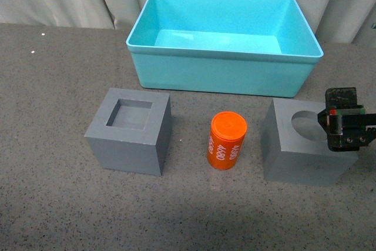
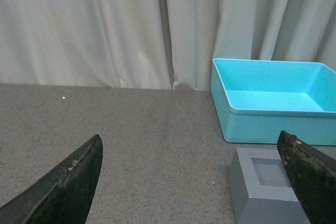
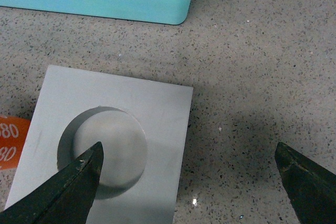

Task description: Place gray and orange parts in blue box

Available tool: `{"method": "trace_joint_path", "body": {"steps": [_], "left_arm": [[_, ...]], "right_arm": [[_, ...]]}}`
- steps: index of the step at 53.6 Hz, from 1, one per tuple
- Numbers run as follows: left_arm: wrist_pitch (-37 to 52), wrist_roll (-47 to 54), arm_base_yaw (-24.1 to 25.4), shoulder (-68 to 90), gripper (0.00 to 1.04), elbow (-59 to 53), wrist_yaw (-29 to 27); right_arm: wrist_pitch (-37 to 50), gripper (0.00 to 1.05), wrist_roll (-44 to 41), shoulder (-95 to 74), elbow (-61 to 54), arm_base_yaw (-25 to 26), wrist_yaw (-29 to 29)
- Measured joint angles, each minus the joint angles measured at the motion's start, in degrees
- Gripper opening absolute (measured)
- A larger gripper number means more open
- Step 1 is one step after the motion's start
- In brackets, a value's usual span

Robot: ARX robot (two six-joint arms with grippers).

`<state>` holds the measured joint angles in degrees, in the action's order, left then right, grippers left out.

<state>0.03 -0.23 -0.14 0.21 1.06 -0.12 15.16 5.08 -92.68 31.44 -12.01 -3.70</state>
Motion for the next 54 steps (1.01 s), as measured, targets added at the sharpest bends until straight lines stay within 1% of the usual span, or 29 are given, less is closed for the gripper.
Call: {"method": "trace_joint_path", "body": {"steps": [8,12,14,15,23,26,32,35,37,46,49,54], "left_arm": [[0.0,0.0,0.0,0.0,0.98,0.0,0.0],[0.0,0.0,0.0,0.0,0.98,0.0,0.0],[0.0,0.0,0.0,0.0,0.98,0.0,0.0],[0.0,0.0,0.0,0.0,0.98,0.0,0.0],[0.0,0.0,0.0,0.0,0.98,0.0,0.0],[0.0,0.0,0.0,0.0,0.98,0.0,0.0],[0.0,0.0,0.0,0.0,0.98,0.0,0.0],[0.0,0.0,0.0,0.0,0.98,0.0,0.0],[0.0,0.0,0.0,0.0,0.98,0.0,0.0],[0.0,0.0,0.0,0.0,0.98,0.0,0.0],[0.0,0.0,0.0,0.0,0.98,0.0,0.0],[0.0,0.0,0.0,0.0,0.98,0.0,0.0]], "right_arm": [[-0.7,0.95,2.5,-3.5,2.0,-0.3,0.1],[-1.0,0.84,3.4,-4.9,2.6,-0.6,0.1],[-1.0,0.8,3.6,-5.2,2.7,-0.7,0.1],[-1.0,0.75,4.0,-5.5,2.7,-0.8,0.2],[-1.1,0.55,4.9,-6.2,2.8,-1.3,0.1],[-1.4,0.45,5.5,-6.2,3.0,-1.4,0.2],[-2.3,0.3,5.8,-6.3,3.6,-1.4,0.2],[-3.0,0.2,6.3,-6.3,3.9,-1.2,0.2],[-3.3,0.18,6.4,-6.2,4.2,-1.0,0.3],[-5.6,0.17,6.9,-4.1,4.4,0.0,0.7],[-5.6,0.17,6.5,-1.8,4.2,0.5,-0.3],[-6.3,0.17,6.1,4.1,4.3,1.2,-0.2]]}}
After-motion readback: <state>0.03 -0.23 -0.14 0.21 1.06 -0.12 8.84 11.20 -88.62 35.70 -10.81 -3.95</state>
